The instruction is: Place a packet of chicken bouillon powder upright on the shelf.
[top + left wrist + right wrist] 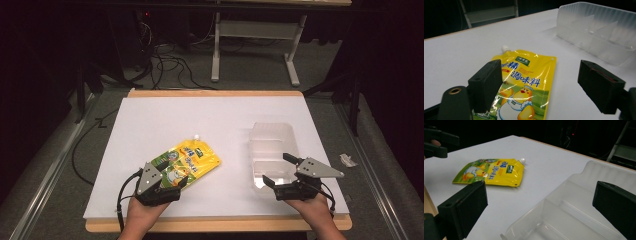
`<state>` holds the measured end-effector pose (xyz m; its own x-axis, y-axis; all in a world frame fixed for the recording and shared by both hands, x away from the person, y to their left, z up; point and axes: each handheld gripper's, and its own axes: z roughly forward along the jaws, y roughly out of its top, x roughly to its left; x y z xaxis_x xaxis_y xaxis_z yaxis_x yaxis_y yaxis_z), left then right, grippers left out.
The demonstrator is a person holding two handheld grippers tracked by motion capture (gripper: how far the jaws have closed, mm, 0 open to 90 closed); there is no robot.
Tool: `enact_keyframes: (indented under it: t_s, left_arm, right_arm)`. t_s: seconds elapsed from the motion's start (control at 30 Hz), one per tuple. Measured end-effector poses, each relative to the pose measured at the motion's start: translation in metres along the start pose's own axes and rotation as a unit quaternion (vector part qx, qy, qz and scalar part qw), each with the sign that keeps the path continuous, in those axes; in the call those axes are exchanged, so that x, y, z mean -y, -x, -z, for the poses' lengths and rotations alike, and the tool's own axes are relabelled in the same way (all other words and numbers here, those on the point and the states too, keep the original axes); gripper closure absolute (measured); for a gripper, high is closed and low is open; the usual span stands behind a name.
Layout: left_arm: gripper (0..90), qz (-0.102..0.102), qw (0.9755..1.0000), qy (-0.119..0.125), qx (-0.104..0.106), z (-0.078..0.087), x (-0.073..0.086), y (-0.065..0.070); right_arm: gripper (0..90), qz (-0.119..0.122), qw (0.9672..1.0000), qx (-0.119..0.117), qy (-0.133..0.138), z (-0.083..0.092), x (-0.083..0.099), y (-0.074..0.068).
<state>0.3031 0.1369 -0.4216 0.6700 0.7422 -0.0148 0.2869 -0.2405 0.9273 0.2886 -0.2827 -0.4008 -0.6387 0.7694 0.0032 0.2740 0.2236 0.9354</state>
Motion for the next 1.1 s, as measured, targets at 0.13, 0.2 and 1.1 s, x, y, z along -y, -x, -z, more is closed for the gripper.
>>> enact_keyframes:
  t_s: [0.13, 0.2, 1.1]
  left_arm:
    - [15.7, -0.003, 1.0000, -0.001, 0.000, 0.001, 0.000, 0.000]
    - [15.5, -0.003, 1.0000, -0.003, -0.001, 0.002, -0.001, -0.001]
    - [90.0, 0.050, 0.9916, -0.061, -0.103, -0.018, 0.021, -0.062]
  right_arm:
    - [0.0, 0.003, 1.0000, 0.000, 0.002, 0.000, 0.000, -0.002]
    - [0.0, 0.004, 1.0000, 0.001, 0.002, 0.000, 0.000, -0.003]
    - [1.7, 0.002, 1.0000, -0.002, -0.005, -0.001, 0.003, -0.001]
